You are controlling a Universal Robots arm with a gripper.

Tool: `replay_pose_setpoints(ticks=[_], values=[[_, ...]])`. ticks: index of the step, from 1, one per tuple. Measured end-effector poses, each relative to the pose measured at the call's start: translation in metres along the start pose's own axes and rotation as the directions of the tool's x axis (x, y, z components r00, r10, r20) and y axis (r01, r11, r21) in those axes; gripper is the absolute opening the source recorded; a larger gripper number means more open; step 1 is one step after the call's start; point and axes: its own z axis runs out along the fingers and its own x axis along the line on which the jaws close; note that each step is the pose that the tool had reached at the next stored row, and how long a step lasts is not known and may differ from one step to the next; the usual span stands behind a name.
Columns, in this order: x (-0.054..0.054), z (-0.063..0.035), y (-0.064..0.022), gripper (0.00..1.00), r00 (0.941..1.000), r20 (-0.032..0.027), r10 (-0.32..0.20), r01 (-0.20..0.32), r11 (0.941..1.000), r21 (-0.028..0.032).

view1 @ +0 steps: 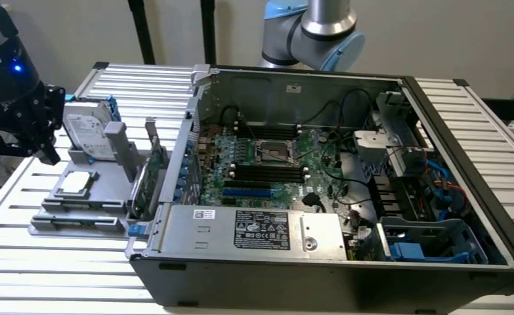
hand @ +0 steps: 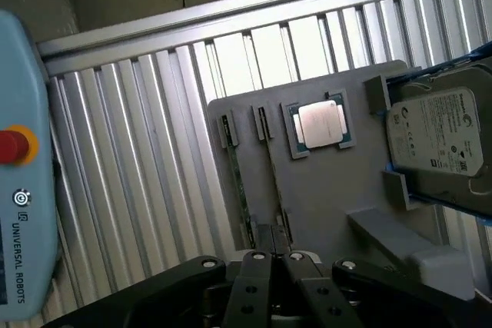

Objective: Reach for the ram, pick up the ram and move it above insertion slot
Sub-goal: 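Pick up the ram and move it above insertion slot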

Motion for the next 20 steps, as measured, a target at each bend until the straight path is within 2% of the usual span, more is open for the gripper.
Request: replay_pose_setpoints(ticks=[3,6,7,8,10,12,13,20], values=[[0.000,0.0002,0.0007,0.11,0.9988,-0.0018,-0.049,0.049,0.9988,-0.0001],[0.000,0.0002,0.0007,0.12,0.9986,-0.0020,-0.053,0.053,0.9986,0.0000],[0.000,0.0003,0.0007,0.18,0.9986,-0.0020,-0.053,0.053,0.9986,0.0000],[0.000,0.0002,0.0007,0.18,0.9986,-0.0020,-0.053,0.053,0.9986,0.0000],[0.000,0.0002,0.0007,0.30,0.9986,-0.0020,-0.053,0.053,0.9986,0.0000],[0.000,0.0014,0.0006,0.30,0.9986,-0.0019,-0.053,0.053,0.9986,0.0006],[0.000,0.0031,0.0006,0.36,0.9986,-0.0018,-0.053,0.053,0.9986,0.0011],[0.001,0.0159,0.0011,0.36,0.9984,-0.0019,-0.056,0.056,0.9984,0.0012]])
